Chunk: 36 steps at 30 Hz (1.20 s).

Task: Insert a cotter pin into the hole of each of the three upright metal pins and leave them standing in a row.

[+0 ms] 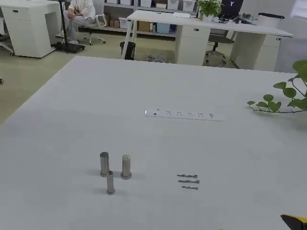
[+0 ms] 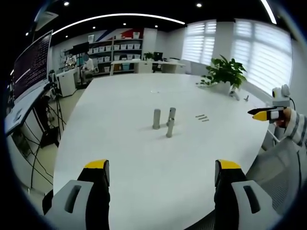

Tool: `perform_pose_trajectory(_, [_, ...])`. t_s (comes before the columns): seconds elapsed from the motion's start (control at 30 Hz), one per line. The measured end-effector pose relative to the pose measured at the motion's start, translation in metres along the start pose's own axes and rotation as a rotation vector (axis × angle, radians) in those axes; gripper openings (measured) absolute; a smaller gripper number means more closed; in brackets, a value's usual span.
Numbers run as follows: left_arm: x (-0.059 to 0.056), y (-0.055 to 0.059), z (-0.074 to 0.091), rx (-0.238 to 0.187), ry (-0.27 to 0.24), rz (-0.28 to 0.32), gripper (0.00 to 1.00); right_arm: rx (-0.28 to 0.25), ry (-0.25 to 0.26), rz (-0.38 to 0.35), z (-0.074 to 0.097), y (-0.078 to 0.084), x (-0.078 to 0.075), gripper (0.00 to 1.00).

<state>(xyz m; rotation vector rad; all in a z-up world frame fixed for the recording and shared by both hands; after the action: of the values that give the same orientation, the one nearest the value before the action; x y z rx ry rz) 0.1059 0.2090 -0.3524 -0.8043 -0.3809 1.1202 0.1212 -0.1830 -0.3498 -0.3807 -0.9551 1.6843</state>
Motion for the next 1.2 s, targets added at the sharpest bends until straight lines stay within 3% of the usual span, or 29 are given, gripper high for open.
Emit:
perform_pose_trajectory(0.6, [-0.005, -0.012, -0.006, -0.045, 0.036, 0.002, 0.85, -0.003, -0.009, -0.005, 0.002, 0.0, 0.001, 0.84])
perform_pose_trajectory(1.13, [-0.007, -0.019, -0.015, -0.046, 0.055, -0.026, 0.81, 0.0, 0.011, -0.016, 0.002, 0.003, -0.003, 0.83])
perform_pose_trajectory(1.2, [-0.009, -0.02, -0.017, -0.049, 0.079, -0.018, 0.8, -0.002, 0.009, -0.02, 0.003, 0.003, -0.003, 0.82])
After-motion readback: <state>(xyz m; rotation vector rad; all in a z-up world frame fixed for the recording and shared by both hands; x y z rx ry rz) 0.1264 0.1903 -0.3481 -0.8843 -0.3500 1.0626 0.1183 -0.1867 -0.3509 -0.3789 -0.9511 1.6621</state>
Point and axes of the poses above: the centre of the closed fingertips' face, and the gripper's own axes: z roughly backward along the fingers, x roughly to its left, y roughly out of its underside, the point moved 7 cm from there along z, roughly backward along the fingers, and after that the axes turned 8 degrees about x, right-handed, at the moved point
